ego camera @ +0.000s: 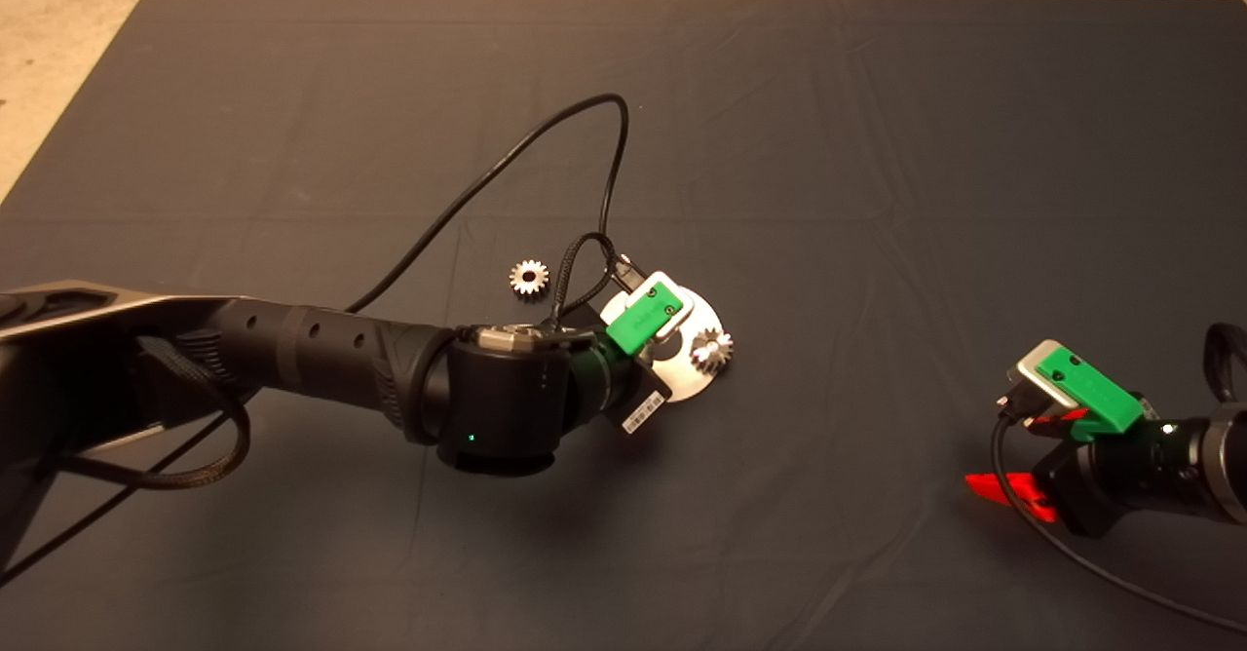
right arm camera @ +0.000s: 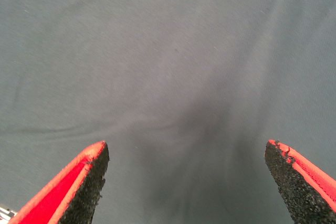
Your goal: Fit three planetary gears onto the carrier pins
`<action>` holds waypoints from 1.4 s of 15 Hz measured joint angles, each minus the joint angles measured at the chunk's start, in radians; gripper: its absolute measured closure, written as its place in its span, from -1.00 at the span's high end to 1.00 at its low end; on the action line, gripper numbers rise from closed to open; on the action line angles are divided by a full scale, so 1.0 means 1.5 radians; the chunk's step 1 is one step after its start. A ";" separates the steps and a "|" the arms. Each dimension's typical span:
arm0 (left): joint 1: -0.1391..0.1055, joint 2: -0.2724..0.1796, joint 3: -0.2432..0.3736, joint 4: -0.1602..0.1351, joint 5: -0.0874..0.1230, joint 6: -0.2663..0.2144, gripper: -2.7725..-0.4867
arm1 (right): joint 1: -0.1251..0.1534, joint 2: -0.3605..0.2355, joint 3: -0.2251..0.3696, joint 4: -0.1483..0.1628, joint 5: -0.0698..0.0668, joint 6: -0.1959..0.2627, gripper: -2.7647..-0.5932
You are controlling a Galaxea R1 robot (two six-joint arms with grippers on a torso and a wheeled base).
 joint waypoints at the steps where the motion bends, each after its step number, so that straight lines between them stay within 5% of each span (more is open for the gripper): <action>1: 0.000 0.001 0.000 0.000 0.000 0.002 -0.82 | 0.000 0.000 0.000 0.000 0.000 0.000 0.48; 8: 0.000 0.009 0.000 -0.003 0.004 0.025 -0.83 | 0.000 0.000 0.000 0.000 0.002 0.000 0.48; 16: 0.000 0.021 0.000 -0.029 0.026 0.040 -0.83 | 0.000 -0.003 0.000 0.000 0.003 -0.001 0.48; 18: -0.007 0.022 0.000 -0.048 0.032 0.052 -0.83 | 0.000 -0.002 0.000 0.000 0.003 -0.001 0.48; 21: -0.027 0.022 0.000 -0.049 0.036 0.056 -0.83 | 0.000 -0.002 0.000 0.000 0.003 -0.001 0.48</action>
